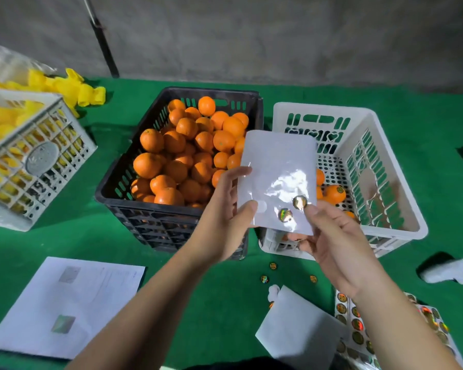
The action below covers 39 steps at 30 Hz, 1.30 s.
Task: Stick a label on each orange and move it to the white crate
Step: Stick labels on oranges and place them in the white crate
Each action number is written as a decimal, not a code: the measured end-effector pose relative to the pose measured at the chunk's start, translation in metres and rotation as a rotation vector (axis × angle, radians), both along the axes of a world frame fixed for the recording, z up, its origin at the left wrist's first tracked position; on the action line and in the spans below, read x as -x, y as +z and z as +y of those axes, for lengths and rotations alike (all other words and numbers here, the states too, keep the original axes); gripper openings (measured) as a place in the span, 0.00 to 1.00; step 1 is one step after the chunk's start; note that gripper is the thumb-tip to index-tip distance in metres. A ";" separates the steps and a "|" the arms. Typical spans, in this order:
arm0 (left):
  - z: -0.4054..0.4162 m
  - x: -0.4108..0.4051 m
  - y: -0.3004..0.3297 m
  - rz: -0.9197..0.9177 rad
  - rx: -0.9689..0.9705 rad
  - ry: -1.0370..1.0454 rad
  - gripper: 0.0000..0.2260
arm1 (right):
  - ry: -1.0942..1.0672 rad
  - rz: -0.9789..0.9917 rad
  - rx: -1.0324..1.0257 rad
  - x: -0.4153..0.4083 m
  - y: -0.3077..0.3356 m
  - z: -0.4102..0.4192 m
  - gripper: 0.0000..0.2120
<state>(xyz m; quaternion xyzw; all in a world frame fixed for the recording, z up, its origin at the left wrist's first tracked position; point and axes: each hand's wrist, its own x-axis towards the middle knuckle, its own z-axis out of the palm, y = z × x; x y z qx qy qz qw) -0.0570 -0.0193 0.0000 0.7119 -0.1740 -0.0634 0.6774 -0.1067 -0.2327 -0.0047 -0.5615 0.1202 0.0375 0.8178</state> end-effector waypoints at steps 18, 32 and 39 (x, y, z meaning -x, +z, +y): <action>-0.005 -0.168 -0.040 0.072 -1.441 -0.174 0.31 | -0.289 0.024 0.130 -0.004 -0.025 -0.003 0.12; 0.007 -0.165 -0.031 0.122 -0.980 0.123 0.31 | -0.231 -0.042 0.048 0.000 -0.021 0.002 0.13; 0.036 -0.026 0.019 0.390 0.394 0.073 0.33 | -0.240 -0.112 0.136 0.001 -0.016 0.002 0.09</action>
